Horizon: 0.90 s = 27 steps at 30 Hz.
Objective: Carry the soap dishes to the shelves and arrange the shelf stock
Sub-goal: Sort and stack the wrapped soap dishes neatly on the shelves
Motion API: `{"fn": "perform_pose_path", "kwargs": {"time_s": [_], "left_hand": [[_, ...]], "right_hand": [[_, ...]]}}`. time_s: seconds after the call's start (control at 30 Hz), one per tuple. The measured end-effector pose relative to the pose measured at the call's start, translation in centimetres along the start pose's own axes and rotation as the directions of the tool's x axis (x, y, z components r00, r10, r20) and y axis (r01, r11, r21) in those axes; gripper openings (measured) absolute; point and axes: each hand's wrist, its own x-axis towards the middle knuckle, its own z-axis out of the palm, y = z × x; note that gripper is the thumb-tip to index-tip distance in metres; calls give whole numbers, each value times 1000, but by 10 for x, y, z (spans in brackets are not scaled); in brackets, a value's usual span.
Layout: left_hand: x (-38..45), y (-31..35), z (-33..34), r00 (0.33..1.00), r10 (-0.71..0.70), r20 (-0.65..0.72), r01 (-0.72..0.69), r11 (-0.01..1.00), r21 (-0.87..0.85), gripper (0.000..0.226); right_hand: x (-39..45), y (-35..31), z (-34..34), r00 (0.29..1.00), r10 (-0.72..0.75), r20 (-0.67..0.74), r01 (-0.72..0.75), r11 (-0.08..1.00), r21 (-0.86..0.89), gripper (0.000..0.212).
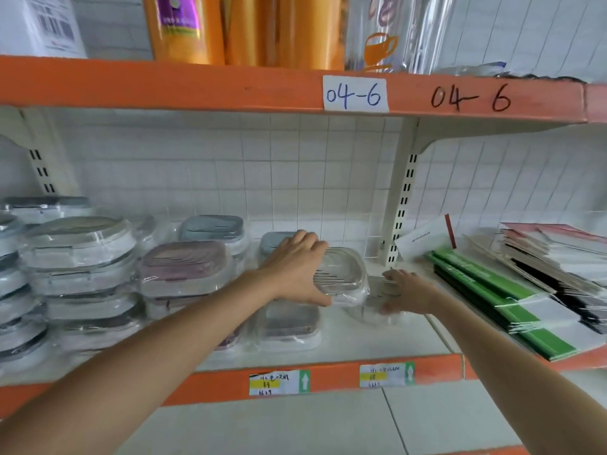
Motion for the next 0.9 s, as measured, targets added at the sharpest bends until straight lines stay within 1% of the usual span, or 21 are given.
{"fn": "perform_pose_path", "kwargs": {"time_s": [0.1, 0.17, 0.23, 0.3, 0.37, 0.4, 0.43, 0.5, 0.53, 0.57, 0.63, 0.73, 0.77, 0.83, 0.9], "left_hand": [[25, -1, 0, 999, -32, 0, 32, 999, 33, 92], [39, -1, 0, 998, -61, 6, 60, 997, 40, 92], [49, 0, 2, 996, -89, 9, 89, 995, 47, 90], [57, -1, 5, 994, -112, 17, 111, 992, 52, 89], [66, -2, 9, 989, -142, 32, 140, 989, 57, 89], [70, -1, 11, 988, -149, 37, 146, 987, 61, 90], [74, -1, 13, 988, -152, 39, 149, 986, 69, 90], [84, 3, 15, 988, -151, 38, 147, 986, 75, 90], [90, 6, 16, 989, -144, 34, 142, 987, 70, 91], [95, 10, 17, 991, -134, 26, 132, 989, 65, 91], [108, 19, 18, 994, -107, 1, 106, 993, 55, 91], [127, 31, 27, 997, -80, -1, 80, 996, 29, 88], [133, 32, 31, 996, -80, 24, 80, 997, 25, 87], [143, 33, 44, 987, -102, 122, 101, 995, 11, 85], [147, 32, 59, 961, -152, 230, 156, 988, -2, 80]], "right_hand": [[25, 8, 0, 993, -59, 103, 61, 998, -13, 78], [38, 9, -6, 989, -101, 108, 101, 995, 13, 73], [50, 7, -10, 979, -163, 119, 166, 986, -10, 72], [65, 4, -7, 962, -216, 166, 223, 975, -21, 72], [81, 5, -3, 950, -245, 194, 236, 969, 66, 69], [85, 7, -5, 946, -247, 209, 231, 968, 98, 64], [88, 10, -6, 938, -263, 227, 243, 963, 115, 63], [91, 21, -16, 921, -269, 282, 229, 959, 166, 83], [93, 27, -21, 923, -253, 289, 208, 962, 179, 87], [95, 34, -28, 926, -247, 285, 194, 960, 204, 82], [98, 47, -39, 944, -231, 234, 167, 950, 263, 64], [95, 60, -54, 971, -199, 129, 160, 952, 262, 67], [94, 63, -57, 976, -193, 103, 165, 958, 233, 68], [89, 68, -61, 980, -188, 68, 174, 969, 176, 70], [85, 70, -61, 981, -184, 55, 174, 973, 154, 69]]}}
